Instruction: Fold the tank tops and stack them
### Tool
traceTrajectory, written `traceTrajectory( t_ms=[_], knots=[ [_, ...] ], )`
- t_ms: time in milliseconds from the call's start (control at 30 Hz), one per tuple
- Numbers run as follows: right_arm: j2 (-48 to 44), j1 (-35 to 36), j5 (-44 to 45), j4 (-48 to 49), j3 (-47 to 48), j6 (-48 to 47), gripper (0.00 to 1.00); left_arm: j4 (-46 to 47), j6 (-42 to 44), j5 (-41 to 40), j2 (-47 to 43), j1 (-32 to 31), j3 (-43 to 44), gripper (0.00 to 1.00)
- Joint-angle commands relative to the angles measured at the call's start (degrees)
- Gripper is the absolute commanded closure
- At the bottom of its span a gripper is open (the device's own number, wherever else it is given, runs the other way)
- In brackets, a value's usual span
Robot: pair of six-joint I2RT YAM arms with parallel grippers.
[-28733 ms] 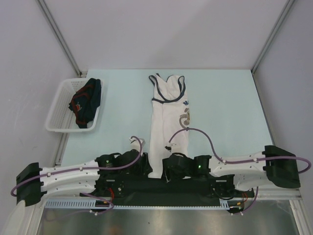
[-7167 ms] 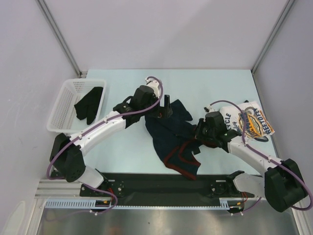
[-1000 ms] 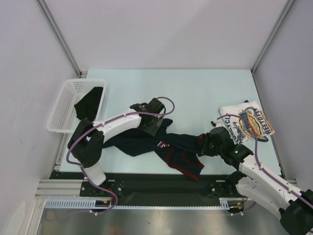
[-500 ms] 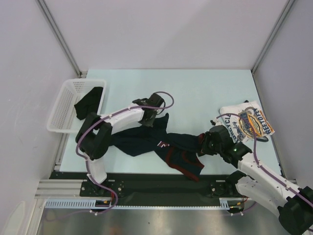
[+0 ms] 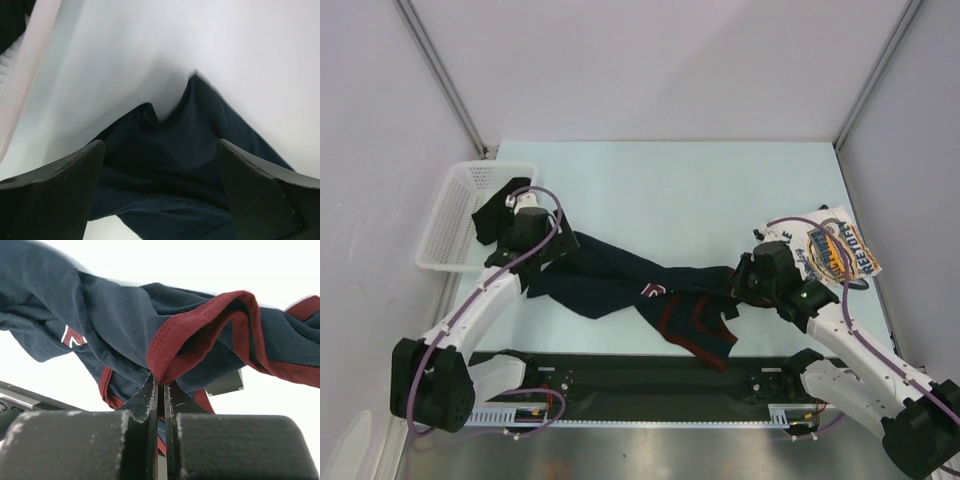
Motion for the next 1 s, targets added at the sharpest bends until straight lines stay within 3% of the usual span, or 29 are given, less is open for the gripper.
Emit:
traceTrajectory(
  t_ms=[0,133,267,467,633,833,967],
  knots=[
    [-0.2,0.3,-1.4,2.0,-0.8,0.0,0.99,3.0,-3.3,1.4,0.4,0.3,0.0,0.0],
    [-0.1,2.9,-2.4,3.0,-2.6,2.1,0.98,4.3,-1.6,5.9,1.6,0.1,2.1,0.0],
    [0.7,9.9,0.7,3.9,-5.0,5.0,0.98,2.3,1.2,6.8,6.8,-4.0,9.8,0.0],
    [0.3,12.3,1.3,5.6,-8.2,7.3,0.98,-9.3,7.8,-1.2,24.5,-12.2,29.8,0.0],
    [-0.3,12.5,2.9,4.6,-7.9,7.1,0.98,-18.5,8.8,-7.2,39.9,-12.6,41.7,0.0],
    [-0.2,12.4,3.4,4.4,-7.5,6.4,0.97,-20.1,8.4,-7.4,44.9,-12.5,40.8,0.02],
    [1.1,12.4,3.2,4.8,-6.8,6.0,0.97,-19.5,6.9,-7.9,42.9,-12.5,35.3,0.03]
  ],
)
